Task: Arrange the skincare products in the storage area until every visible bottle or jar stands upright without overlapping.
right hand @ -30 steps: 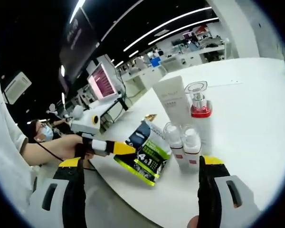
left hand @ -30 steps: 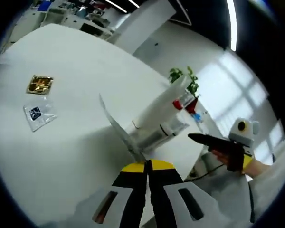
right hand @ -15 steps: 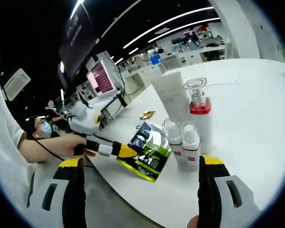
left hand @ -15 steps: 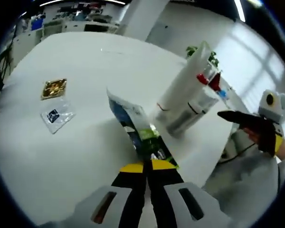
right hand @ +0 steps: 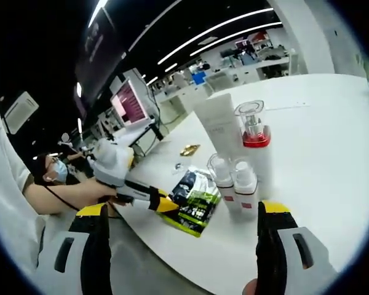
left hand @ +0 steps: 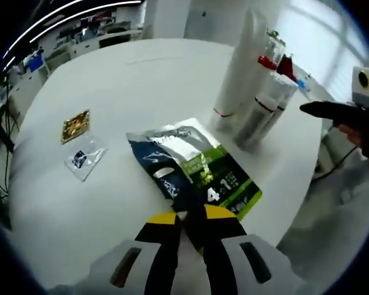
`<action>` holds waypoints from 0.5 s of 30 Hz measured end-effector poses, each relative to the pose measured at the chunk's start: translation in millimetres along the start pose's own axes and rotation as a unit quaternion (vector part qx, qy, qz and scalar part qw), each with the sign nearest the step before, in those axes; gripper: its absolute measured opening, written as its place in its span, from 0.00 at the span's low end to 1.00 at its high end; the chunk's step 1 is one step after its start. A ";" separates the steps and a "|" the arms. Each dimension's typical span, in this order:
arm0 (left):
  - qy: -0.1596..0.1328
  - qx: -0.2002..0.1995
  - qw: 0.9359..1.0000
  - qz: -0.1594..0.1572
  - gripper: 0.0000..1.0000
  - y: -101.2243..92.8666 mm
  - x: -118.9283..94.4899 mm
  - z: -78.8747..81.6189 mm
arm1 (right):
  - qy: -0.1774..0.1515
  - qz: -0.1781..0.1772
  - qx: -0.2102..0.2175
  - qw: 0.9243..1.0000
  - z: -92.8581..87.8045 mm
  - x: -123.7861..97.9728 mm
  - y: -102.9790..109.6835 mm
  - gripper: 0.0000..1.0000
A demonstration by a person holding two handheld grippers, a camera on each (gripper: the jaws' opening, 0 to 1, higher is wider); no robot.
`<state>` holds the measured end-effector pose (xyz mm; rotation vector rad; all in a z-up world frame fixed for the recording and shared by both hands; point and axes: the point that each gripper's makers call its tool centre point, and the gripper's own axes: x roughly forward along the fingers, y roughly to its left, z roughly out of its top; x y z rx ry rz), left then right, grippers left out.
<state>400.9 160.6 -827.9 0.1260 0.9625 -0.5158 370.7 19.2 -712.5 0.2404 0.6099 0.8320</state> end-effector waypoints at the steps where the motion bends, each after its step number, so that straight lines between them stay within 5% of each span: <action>1: 0.002 0.002 1.000 0.002 0.12 -0.8 -1.5 0.2 | 0.000 0.000 0.001 1.000 0.0 -0.2 -0.3 1.00; 15: 0.010 0.028 0.999 0.020 0.15 4.5 -1.3 -3.0 | 0.001 0.000 0.003 1.000 -0.6 0.1 -0.1 1.00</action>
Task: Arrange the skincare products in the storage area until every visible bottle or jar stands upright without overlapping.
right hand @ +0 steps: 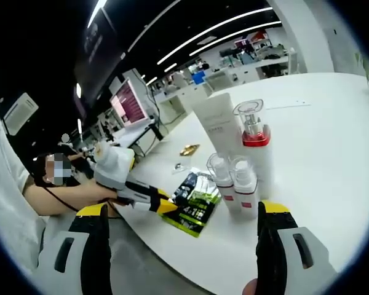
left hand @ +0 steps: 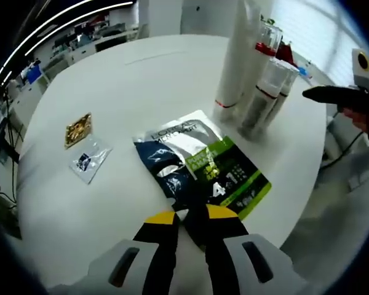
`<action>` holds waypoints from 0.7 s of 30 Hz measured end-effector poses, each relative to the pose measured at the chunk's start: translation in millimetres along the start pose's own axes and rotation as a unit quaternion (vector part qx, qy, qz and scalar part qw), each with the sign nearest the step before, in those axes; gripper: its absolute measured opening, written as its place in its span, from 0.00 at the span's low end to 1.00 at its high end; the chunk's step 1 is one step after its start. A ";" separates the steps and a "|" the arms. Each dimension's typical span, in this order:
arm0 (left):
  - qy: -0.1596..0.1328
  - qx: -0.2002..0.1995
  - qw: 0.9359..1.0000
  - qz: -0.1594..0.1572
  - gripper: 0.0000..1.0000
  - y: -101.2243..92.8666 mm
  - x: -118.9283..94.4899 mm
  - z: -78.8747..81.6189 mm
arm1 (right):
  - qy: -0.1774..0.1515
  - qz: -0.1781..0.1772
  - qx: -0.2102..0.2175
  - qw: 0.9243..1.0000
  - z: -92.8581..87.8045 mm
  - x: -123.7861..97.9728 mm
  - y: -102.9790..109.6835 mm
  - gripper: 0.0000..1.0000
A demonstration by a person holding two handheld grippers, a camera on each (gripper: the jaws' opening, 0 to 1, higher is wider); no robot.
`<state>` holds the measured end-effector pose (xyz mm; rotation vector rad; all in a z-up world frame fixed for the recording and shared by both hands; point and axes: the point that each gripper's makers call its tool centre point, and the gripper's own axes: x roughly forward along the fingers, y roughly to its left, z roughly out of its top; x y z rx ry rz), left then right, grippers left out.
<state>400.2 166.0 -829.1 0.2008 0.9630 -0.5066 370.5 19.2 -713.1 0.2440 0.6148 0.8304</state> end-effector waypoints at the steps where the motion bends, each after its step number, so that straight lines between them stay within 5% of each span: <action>1: 0.002 0.002 1.000 0.001 0.15 0.1 -0.3 -0.6 | 0.000 0.000 0.000 1.000 0.2 -0.1 0.0 1.00; 21: 0.014 0.027 0.999 0.023 0.26 6.6 -6.0 -4.0 | 0.003 -0.002 -0.008 1.000 -0.6 0.7 -0.8 1.00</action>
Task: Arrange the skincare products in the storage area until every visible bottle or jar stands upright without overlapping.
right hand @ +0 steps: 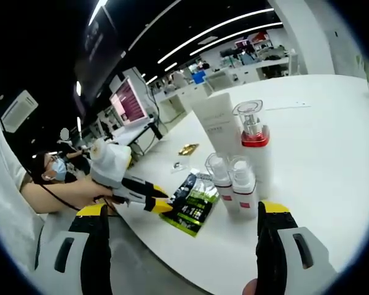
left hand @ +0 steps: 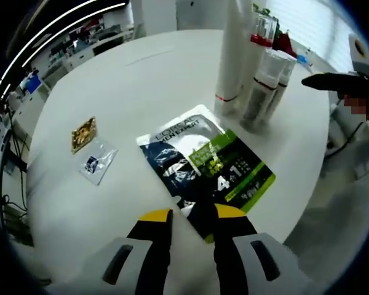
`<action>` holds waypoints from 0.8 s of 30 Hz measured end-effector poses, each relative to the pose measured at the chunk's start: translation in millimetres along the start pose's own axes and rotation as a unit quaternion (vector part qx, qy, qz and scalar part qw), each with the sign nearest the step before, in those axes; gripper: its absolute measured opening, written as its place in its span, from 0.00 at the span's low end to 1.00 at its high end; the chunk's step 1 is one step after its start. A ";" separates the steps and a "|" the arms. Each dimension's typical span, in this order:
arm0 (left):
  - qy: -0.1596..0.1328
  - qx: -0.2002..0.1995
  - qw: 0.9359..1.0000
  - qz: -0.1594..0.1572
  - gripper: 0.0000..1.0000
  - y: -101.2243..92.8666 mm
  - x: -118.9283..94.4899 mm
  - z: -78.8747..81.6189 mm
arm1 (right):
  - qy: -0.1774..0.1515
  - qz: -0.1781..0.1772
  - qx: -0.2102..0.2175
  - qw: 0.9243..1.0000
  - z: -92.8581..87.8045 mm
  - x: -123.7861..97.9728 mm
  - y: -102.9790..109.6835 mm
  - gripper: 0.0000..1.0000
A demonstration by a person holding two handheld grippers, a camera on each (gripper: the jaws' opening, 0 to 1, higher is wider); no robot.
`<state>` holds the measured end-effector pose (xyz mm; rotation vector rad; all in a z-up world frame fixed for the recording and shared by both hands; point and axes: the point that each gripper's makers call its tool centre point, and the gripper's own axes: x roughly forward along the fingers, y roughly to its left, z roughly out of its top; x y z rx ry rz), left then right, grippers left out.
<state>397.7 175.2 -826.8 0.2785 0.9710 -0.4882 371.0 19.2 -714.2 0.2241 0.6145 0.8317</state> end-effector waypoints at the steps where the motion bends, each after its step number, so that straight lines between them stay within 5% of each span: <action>1: -0.002 -0.001 1.000 -0.001 0.26 -0.1 -1.3 1.6 | 0.000 0.000 0.000 1.000 0.0 0.0 0.0 1.00; 24: -0.033 -0.038 0.999 0.002 0.44 7.7 -35.4 -2.2 | -0.002 -0.011 -0.015 1.000 1.0 -1.5 -3.4 1.00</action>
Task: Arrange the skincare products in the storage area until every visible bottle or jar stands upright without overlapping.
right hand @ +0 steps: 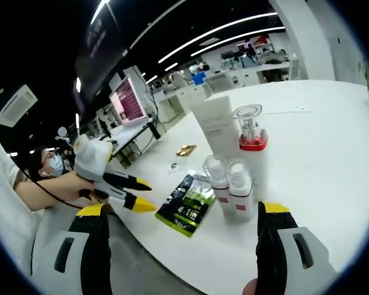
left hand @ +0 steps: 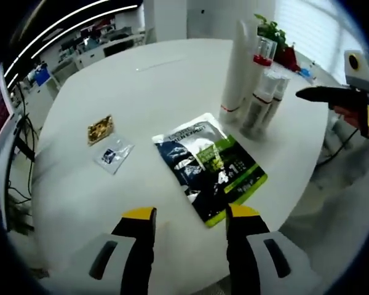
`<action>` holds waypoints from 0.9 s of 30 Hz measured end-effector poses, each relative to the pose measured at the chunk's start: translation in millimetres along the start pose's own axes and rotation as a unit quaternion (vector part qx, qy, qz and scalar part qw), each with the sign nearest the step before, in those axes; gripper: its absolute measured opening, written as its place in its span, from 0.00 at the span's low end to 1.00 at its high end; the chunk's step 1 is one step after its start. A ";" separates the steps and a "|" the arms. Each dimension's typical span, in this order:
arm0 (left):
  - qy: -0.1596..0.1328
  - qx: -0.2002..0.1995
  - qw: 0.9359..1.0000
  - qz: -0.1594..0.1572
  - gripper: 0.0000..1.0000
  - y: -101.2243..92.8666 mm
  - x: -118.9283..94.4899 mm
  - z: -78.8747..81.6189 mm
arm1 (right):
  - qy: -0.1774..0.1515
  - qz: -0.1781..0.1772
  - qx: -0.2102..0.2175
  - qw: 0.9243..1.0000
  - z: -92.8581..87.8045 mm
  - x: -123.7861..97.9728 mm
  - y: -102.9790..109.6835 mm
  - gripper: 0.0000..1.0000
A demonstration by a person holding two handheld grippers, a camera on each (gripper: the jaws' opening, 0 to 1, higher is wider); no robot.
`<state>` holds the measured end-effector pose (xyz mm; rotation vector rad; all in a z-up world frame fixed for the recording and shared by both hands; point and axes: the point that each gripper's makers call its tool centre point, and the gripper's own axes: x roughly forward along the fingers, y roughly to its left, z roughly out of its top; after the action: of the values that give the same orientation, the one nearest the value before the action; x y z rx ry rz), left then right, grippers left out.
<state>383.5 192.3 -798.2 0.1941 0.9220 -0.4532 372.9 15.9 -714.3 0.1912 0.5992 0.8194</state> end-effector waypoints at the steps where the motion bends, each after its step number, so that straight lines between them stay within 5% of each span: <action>1: -0.003 -0.003 1.000 -0.001 0.45 -1.2 -2.2 0.1 | 0.001 0.000 0.000 1.000 -0.4 0.1 -0.1 1.00; 15: -0.038 -0.046 0.998 -0.024 0.61 -4.4 -24.9 2.6 | 0.027 0.004 -0.028 0.999 -8.9 4.1 6.4 1.00; 20: -0.068 -0.038 0.995 -0.057 0.67 -17.4 -37.1 10.8 | 0.028 -0.001 -0.032 0.999 -8.6 3.6 4.0 1.00; 27: -0.086 -0.037 0.993 -0.065 0.74 -12.0 -44.3 6.8 | 0.019 -0.012 -0.029 0.999 -5.0 0.4 -1.6 1.00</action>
<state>360.0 192.3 -758.1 0.0269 0.7840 -0.5477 371.3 14.8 -719.1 0.1164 0.6114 0.8175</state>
